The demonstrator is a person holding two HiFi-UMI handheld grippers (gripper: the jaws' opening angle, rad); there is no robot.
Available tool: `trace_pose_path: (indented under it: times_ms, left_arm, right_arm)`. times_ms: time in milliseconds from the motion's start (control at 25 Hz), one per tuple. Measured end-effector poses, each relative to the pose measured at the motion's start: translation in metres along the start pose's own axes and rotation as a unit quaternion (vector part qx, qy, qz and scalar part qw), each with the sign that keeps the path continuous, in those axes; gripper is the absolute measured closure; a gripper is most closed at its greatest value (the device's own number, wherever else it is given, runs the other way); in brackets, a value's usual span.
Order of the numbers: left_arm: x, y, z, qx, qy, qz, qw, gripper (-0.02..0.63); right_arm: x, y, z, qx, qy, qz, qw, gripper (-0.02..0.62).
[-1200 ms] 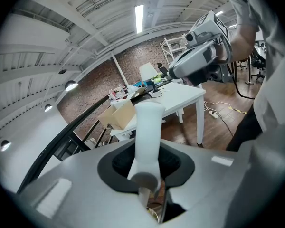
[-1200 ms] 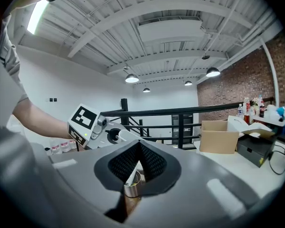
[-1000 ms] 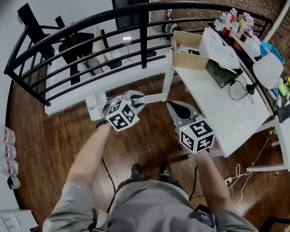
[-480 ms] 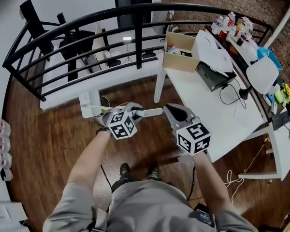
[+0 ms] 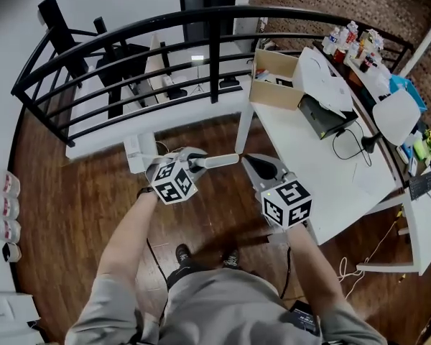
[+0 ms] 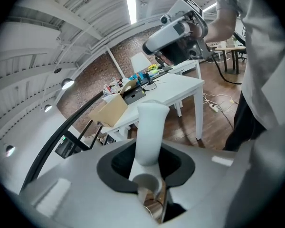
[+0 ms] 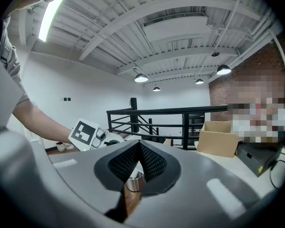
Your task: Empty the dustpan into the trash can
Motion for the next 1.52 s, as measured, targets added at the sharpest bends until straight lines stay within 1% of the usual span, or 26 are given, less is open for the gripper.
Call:
trace_pose_path:
  times_ms: [200, 360, 560, 680, 760, 880, 1040, 1200, 1280, 1520]
  left_arm:
    - [0.045, -0.014, -0.039, -0.022, 0.041, -0.025, 0.9986, 0.529]
    - [0.085, -0.033, -0.081, -0.047, 0.071, -0.052, 0.9950, 0.532]
    - [0.140, -0.064, -0.133, -0.076, 0.108, -0.080, 0.9880, 0.537]
    - [0.173, -0.087, -0.167, -0.094, 0.141, -0.102, 0.9802, 0.538]
    - [0.197, -0.103, -0.190, -0.104, 0.174, -0.123, 0.9715, 0.540]
    - [0.223, -0.123, -0.217, -0.124, 0.222, -0.166, 0.9528, 0.540]
    - [0.241, -0.132, -0.238, -0.154, 0.259, -0.205, 0.9314, 0.540]
    - [0.252, -0.138, -0.266, -0.173, 0.298, -0.237, 0.9084, 0.540]
    - [0.256, -0.140, -0.282, -0.175, 0.315, -0.252, 0.8983, 0.541]
    - [0.238, -0.159, -0.323, -0.149, 0.356, -0.290, 0.8758, 0.540]
  right_arm:
    - [0.023, 0.014, 0.033, -0.010, 0.007, -0.003, 1.000, 0.597]
    - [0.046, 0.032, 0.066, -0.021, 0.007, -0.003, 1.000, 0.597]
    - [0.077, 0.046, 0.106, -0.031, 0.008, -0.005, 0.999, 0.597]
    - [0.096, 0.050, 0.130, -0.032, 0.009, -0.003, 0.999, 0.597]
    - [0.109, 0.054, 0.147, -0.031, 0.012, -0.003, 0.999, 0.597]
    - [0.123, 0.059, 0.168, -0.022, 0.020, -0.013, 0.999, 0.597]
    - [0.130, 0.071, 0.193, -0.018, 0.037, -0.026, 0.999, 0.597]
    - [0.137, 0.084, 0.211, -0.019, 0.062, -0.044, 0.997, 0.597]
    - [0.138, 0.089, 0.218, -0.019, 0.076, -0.051, 0.996, 0.597]
    - [0.151, 0.097, 0.234, -0.023, 0.119, -0.063, 0.991, 0.597]
Point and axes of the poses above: the fingertips, and each gripper's own axes: z forward along the fingers, x to its left, y out of its top, the point moved 2 cm from there along -z, backward along the fingers
